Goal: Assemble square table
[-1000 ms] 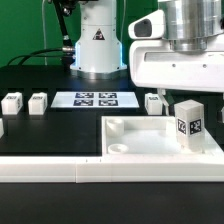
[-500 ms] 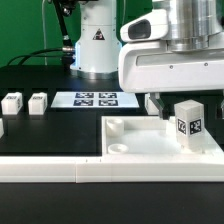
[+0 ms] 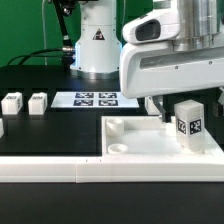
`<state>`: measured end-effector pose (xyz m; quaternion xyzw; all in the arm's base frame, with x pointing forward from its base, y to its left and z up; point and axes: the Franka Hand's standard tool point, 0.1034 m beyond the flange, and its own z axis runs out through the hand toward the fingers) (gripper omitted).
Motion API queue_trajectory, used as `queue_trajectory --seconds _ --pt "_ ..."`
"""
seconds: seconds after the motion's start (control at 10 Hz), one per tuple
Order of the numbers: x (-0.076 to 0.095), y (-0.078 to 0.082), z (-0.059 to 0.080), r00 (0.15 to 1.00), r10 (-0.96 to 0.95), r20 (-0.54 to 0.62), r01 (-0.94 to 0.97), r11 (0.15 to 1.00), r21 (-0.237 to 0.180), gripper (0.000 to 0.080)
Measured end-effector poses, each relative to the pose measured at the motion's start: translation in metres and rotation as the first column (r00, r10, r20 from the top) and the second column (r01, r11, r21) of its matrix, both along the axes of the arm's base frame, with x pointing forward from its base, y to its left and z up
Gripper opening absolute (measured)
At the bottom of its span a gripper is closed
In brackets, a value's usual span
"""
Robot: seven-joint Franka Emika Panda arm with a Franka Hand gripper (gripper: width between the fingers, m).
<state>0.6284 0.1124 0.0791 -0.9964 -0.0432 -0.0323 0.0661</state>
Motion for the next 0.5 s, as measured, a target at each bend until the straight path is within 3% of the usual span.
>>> queue_trajectory --seconds 0.3,0.5 --pt "0.0002 -0.0014 -0.0002 0.995 0.102 0.014 -0.102 0.995 -0.007 0.0648" --pt "0.0002 -0.0015 -0.0002 0.995 0.100 0.013 -0.100 0.995 -0.007 0.0386"
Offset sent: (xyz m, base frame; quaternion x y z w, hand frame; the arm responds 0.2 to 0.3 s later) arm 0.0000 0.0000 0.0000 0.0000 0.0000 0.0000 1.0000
